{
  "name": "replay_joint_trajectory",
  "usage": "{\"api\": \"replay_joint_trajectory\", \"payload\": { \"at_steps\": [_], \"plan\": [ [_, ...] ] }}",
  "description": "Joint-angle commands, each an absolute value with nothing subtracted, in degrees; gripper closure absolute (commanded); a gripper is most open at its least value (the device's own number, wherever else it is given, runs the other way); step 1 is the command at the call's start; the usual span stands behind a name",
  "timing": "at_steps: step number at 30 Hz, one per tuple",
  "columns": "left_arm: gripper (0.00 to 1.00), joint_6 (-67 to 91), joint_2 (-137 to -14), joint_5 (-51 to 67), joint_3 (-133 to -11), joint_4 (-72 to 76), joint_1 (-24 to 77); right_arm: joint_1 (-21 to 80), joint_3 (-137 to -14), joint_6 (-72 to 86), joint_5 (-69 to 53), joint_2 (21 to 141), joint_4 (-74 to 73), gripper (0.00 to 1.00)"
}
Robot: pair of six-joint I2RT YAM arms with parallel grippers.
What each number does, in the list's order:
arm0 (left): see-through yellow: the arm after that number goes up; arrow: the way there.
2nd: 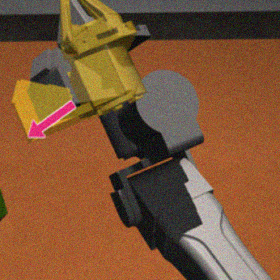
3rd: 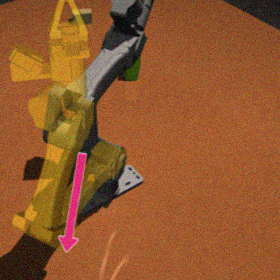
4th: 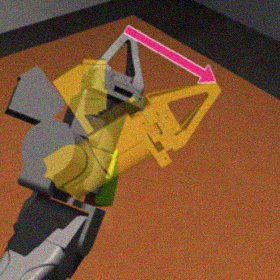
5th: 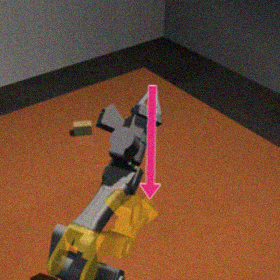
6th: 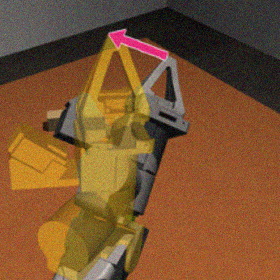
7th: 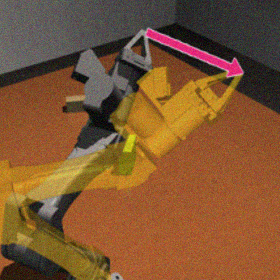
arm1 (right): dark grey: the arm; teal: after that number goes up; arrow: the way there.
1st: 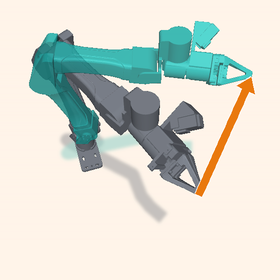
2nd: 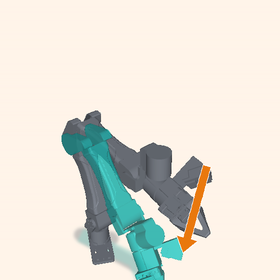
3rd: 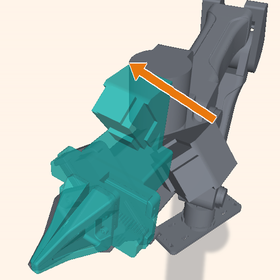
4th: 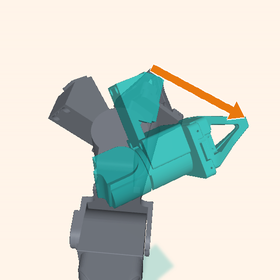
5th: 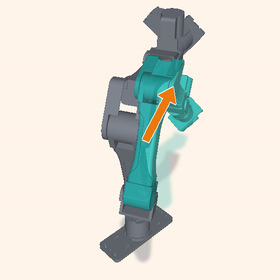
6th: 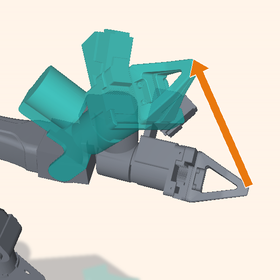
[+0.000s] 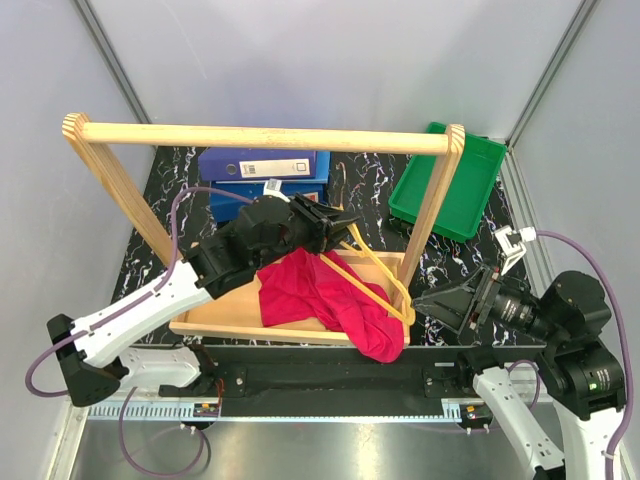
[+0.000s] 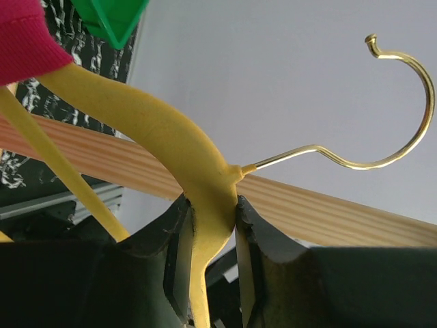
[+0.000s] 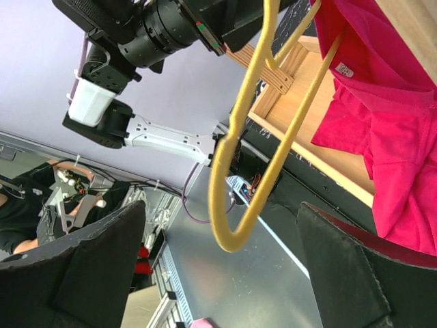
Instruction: Remove the t-shirt from the hanger
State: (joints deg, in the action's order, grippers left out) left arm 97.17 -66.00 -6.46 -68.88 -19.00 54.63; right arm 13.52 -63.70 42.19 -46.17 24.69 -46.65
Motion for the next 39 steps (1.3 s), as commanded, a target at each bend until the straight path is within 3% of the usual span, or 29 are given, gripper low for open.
{"api": "replay_joint_trajectory", "payload": {
  "at_steps": [1,9,14,23,26,27,33,36,39],
  "plan": [
    [1.00,94.6,-68.0,-13.3,-74.4,-20.1,57.4,13.9,-66.4,40.7,-48.6,27.4,-47.4,0.05],
    [1.00,91.4,-72.3,-16.3,-79.2,-16.0,61.3,13.8,-67.5,36.9,-50.9,30.8,-51.1,0.15],
    [1.00,89.9,-73.8,-20.9,-81.6,-16.3,64.7,13.8,-66.3,37.4,-51.9,30.8,-51.1,0.34],
    [1.00,92.1,-75.3,-23.2,-81.7,-16.5,67.9,13.8,-64.8,37.3,-54.4,32.3,-50.6,0.49],
    [1.00,92.2,-75.1,-23.2,-81.5,-16.5,67.9,13.8,-64.9,37.5,-54.9,33.2,-50.2,0.60],
    [1.00,91.7,-75.1,-23.4,-81.4,-16.3,68.0,13.8,-65.0,37.7,-55.0,33.4,-50.3,0.70],
    [1.00,90.9,-74.1,-24.0,-80.4,-16.3,68.0,13.8,-65.3,40.5,-56.1,33.3,-49.8,1.00],
    [1.00,88.4,-73.0,-24.0,-79.5,-15.6,68.0,13.8,-66.0,41.6,-56.3,33.0,-49.1,1.00],
    [0.86,86.0,-70.3,-23.9,-76.9,-14.0,68.0,13.8,-68.2,41.2,-55.3,33.4,-50.1,1.00]
  ]
}}
